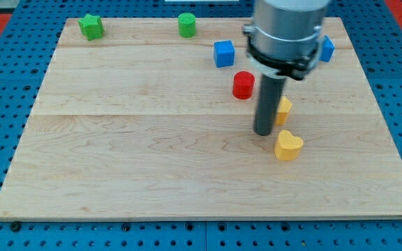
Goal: Place the yellow hexagon at the left center of the board
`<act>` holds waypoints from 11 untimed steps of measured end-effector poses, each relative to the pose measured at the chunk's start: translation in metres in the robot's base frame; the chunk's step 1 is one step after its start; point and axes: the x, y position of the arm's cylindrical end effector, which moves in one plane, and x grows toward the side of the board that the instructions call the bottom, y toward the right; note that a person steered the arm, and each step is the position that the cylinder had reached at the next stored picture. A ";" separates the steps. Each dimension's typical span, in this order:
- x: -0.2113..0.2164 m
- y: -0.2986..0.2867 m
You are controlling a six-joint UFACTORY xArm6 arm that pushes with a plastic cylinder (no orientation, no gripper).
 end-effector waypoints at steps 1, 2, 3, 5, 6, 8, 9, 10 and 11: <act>-0.011 0.065; -0.042 0.019; -0.061 -0.080; -0.057 -0.181; -0.080 -0.149; -0.109 -0.260; -0.115 -0.288; -0.105 -0.320; -0.105 -0.315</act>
